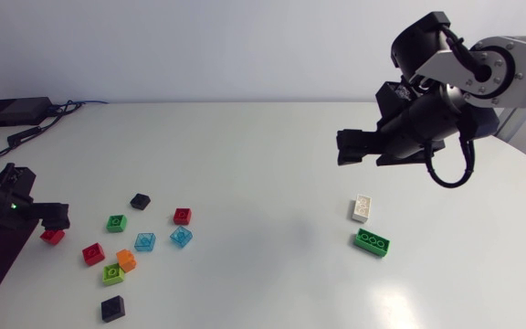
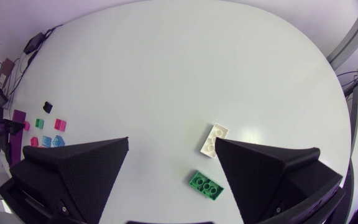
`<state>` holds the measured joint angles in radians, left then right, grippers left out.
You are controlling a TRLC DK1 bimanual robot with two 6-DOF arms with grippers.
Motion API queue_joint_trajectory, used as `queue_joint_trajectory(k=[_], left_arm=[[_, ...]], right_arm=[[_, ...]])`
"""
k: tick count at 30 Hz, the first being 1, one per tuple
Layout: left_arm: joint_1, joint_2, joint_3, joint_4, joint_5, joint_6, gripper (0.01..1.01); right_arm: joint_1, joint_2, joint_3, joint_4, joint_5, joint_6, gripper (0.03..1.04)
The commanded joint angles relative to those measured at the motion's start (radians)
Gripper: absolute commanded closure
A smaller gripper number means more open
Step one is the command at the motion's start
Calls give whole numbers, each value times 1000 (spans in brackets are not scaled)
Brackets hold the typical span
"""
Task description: Sort duplo bricks by size, large to the right and small to the left
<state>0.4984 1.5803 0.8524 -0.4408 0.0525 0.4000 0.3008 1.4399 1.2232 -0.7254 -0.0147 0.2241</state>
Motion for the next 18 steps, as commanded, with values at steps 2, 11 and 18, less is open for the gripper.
queue_joint_trajectory(k=[2,11,18], left_arm=[[25,70,-18,25,0,-15,57],[58,165,-6,79,1,-32,57],[43,187,7,83,30,-53,697]], right_arm=[[-3,-30,-16,1,7,-3,62],[-2,-32,-7,-12,9,0,62],[3,-35,-11,-16,10,4,62]])
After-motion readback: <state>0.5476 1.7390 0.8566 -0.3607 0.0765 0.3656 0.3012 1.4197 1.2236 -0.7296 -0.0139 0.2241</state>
